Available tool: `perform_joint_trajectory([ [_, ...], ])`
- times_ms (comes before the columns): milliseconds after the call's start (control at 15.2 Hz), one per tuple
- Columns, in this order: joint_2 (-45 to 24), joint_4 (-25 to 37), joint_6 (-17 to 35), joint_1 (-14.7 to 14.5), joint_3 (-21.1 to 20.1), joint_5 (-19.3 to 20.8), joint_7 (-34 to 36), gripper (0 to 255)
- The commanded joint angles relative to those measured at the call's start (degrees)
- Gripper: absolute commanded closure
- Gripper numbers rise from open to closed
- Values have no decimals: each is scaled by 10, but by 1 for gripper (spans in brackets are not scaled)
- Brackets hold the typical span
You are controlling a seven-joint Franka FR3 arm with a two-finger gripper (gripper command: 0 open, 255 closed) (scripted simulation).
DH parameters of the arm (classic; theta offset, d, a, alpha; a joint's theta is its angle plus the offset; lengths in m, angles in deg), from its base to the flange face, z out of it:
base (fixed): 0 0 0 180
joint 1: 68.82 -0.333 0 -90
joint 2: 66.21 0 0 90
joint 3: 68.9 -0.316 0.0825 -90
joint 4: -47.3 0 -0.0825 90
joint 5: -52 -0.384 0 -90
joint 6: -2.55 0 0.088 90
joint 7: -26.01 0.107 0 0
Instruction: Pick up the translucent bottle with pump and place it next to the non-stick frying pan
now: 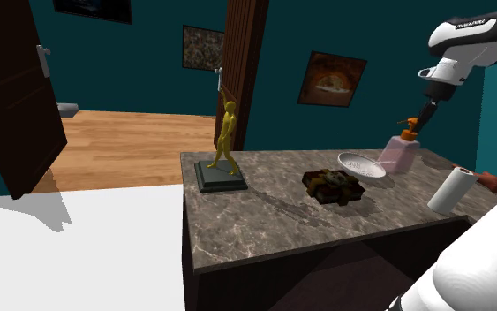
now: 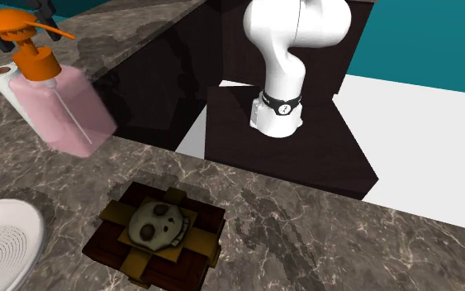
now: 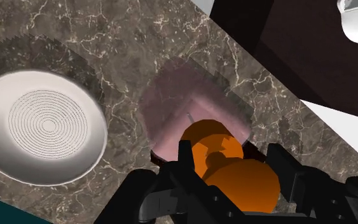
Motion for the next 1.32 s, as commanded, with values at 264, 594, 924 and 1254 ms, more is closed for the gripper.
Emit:
perform_joint_trajectory([
  [264,-135,69,8,70,52,-93,-135,255],
  [594,-255,155,-6,173,46,-176,-223,255],
  [924,-273,140,22,185,40,-188,-237,255],
  [1254,-276,103,58,179,37,-192,-242,255],
])
